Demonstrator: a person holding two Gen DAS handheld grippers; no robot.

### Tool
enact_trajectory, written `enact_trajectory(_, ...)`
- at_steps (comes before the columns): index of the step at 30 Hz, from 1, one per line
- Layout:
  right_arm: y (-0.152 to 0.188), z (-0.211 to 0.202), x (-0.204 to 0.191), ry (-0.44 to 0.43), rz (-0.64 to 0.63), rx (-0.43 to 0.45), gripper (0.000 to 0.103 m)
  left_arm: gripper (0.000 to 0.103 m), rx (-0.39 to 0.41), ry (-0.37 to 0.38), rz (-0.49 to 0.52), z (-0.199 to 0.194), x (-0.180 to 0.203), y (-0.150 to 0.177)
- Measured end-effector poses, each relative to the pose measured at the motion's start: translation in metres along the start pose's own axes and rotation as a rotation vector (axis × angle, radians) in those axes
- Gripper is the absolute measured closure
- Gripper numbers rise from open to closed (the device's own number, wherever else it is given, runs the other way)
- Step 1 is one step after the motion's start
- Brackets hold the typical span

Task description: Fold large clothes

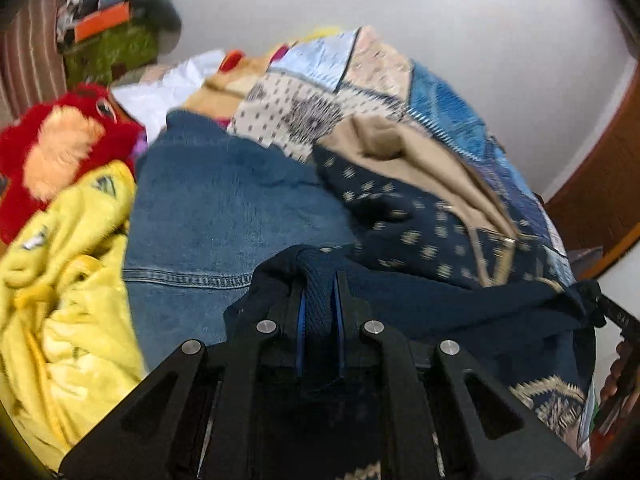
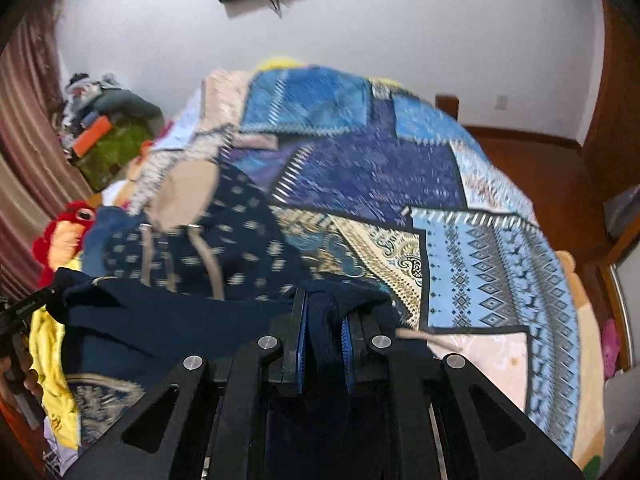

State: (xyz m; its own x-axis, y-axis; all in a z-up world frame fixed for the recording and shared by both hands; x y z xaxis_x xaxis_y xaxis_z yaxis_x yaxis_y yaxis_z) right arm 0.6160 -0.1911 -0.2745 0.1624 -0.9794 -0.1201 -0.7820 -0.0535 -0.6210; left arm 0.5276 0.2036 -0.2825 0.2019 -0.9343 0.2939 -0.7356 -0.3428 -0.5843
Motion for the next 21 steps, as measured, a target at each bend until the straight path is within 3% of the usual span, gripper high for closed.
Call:
enact_trajectory(3,-0.004,0.015,0.015,0.044,0.022,0.008,0.092,0.091,-0.037,-0.029,-0.007,0.026,-0.007,0.001)
enact_trajectory(6,-0.004,0.019,0.024,-0.005,0.055,-0.003,0.092,0.091,-0.057,-0.029,-0.006,0.038,-0.008,0.007)
enact_trajectory(12,0.005,0.005,0.002,0.094,-0.125,0.040,0.092,0.091,-0.040,-0.048,0.064,0.023,0.003,0.012)
enact_trajectory(16,0.001,0.000,-0.001,0.135,-0.158,0.001,0.092,0.089,-0.078,-0.028,0.057,0.014,0.004,0.004)
enact_trajectory(18,-0.007,-0.006,0.006,0.096,-0.095,-0.032,0.091,0.082,-0.096,0.010,0.016,0.009,0.002,-0.002)
enact_trajectory(21,-0.026,-0.018,0.018,0.011,0.017,-0.038,0.091,0.054,-0.073,0.010,-0.018,-0.002,-0.005,-0.020)
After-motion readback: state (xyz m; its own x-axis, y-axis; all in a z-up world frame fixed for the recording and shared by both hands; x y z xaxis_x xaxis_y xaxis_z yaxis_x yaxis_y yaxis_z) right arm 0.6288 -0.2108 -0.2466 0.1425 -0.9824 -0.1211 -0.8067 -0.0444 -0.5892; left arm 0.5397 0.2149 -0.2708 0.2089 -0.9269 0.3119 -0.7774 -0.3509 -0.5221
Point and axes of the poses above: each gripper's, at about its wrist camera, not at the fingertips, and z roughly the way its jaws point, x to its right, y to its underside, the point moved 6 cm from there along z, roughly the way its jaws point, and after that the axes turned 4 degrees about y, right-handed, at the moved point
